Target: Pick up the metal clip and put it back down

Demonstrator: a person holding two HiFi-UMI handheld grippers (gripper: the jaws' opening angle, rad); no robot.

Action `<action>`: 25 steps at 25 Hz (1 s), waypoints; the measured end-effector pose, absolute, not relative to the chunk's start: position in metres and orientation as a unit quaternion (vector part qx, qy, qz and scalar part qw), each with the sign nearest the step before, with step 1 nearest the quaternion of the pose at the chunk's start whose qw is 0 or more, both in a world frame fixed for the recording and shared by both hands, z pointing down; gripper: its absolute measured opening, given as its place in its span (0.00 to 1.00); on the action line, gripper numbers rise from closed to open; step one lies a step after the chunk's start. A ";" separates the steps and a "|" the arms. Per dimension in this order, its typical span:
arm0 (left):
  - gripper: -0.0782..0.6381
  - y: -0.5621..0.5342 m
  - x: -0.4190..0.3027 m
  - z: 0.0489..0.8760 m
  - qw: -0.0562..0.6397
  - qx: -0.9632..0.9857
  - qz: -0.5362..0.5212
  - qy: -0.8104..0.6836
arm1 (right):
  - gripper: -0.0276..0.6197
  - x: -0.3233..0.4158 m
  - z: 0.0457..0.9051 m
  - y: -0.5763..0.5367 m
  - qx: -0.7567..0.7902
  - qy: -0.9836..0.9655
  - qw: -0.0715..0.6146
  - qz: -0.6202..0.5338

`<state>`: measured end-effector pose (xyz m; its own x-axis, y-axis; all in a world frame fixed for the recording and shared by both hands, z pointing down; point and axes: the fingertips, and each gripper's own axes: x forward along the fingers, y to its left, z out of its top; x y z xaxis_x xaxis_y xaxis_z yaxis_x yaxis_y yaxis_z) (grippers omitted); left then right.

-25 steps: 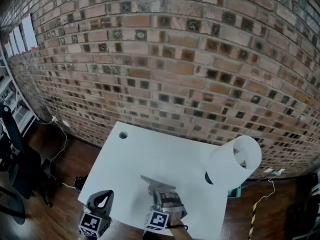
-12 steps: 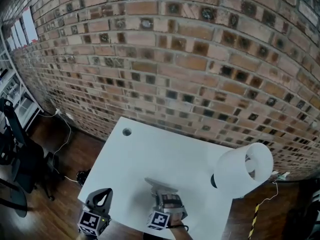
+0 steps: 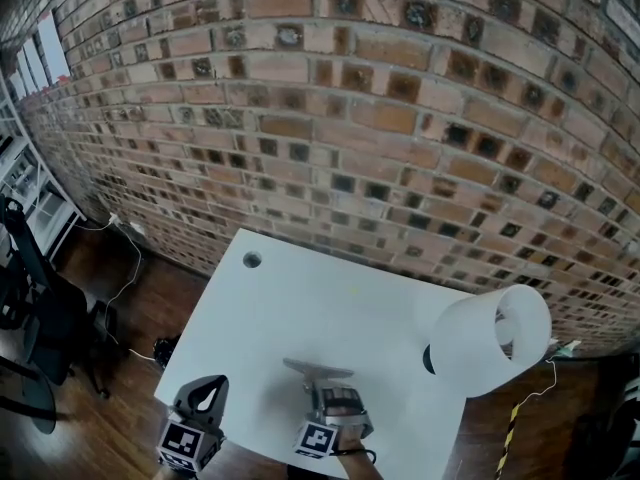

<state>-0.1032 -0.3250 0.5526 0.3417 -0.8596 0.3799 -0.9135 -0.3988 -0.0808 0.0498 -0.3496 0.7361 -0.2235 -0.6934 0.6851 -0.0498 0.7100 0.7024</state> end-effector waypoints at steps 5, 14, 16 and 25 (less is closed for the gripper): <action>0.12 -0.324 -0.105 0.548 0.081 0.813 0.180 -0.547 | 0.18 0.054 0.738 -0.349 0.269 -0.724 0.571 -0.278; 0.12 -0.313 -0.106 0.545 0.075 0.818 0.176 -0.542 | 0.18 0.071 0.728 -0.335 0.303 -0.725 0.574 -0.231; 0.12 -0.310 -0.106 0.543 0.065 0.822 0.173 -0.538 | 0.18 0.078 0.724 -0.331 0.321 -0.728 0.569 -0.208; 0.12 -0.270 -0.099 0.529 0.058 0.842 0.152 -0.514 | 0.04 0.095 0.678 -0.303 0.433 -0.741 0.499 -0.118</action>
<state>-0.0988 -0.2701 0.5295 0.4258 -0.8477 0.3165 -0.8832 -0.4654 -0.0584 0.0950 -0.3027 0.6784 -0.1258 -0.7601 0.6375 -0.5247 0.5964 0.6075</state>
